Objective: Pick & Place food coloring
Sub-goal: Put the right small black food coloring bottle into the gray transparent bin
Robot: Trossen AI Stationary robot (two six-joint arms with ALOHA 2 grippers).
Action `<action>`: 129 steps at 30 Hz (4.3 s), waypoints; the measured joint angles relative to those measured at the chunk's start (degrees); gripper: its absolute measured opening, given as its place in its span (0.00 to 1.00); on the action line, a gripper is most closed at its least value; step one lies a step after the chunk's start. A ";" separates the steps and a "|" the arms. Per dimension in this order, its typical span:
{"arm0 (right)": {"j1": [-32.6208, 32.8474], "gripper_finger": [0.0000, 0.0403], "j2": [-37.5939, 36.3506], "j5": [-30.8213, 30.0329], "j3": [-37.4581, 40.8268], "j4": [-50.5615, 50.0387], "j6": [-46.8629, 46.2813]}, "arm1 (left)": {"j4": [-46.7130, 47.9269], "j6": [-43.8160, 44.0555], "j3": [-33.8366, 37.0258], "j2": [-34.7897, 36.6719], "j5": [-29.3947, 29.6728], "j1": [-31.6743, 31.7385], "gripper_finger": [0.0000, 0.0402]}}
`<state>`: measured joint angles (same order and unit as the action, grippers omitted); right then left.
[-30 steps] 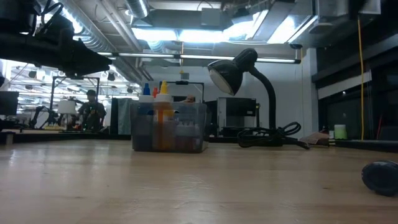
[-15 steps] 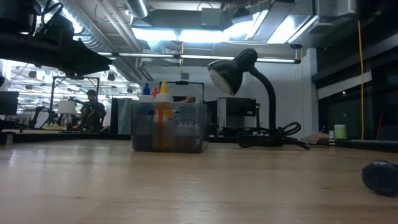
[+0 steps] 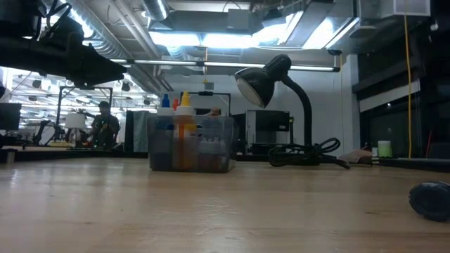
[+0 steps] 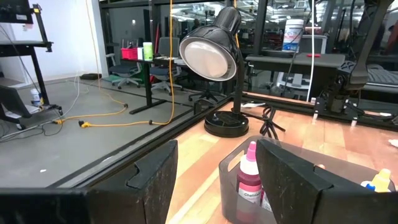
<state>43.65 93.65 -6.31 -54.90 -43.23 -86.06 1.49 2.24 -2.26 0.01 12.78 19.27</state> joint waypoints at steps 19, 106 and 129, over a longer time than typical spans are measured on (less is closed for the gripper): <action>0.43 0.49 0.00 0.21 1.80 1.86 -0.66 | 0.01 0.00 0.00 0.00 0.00 0.01 0.53; -50.96 0.16 38.56 6.38 -63.92 -20.29 95.42 | 0.01 0.00 0.00 0.00 0.00 0.02 0.53; -51.14 0.16 42.06 5.45 -63.88 -17.49 98.42 | 0.01 0.00 0.00 0.00 0.01 0.01 0.53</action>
<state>-7.49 135.70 -0.86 -118.78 -60.71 12.36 1.50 2.24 -2.26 0.01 12.78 19.28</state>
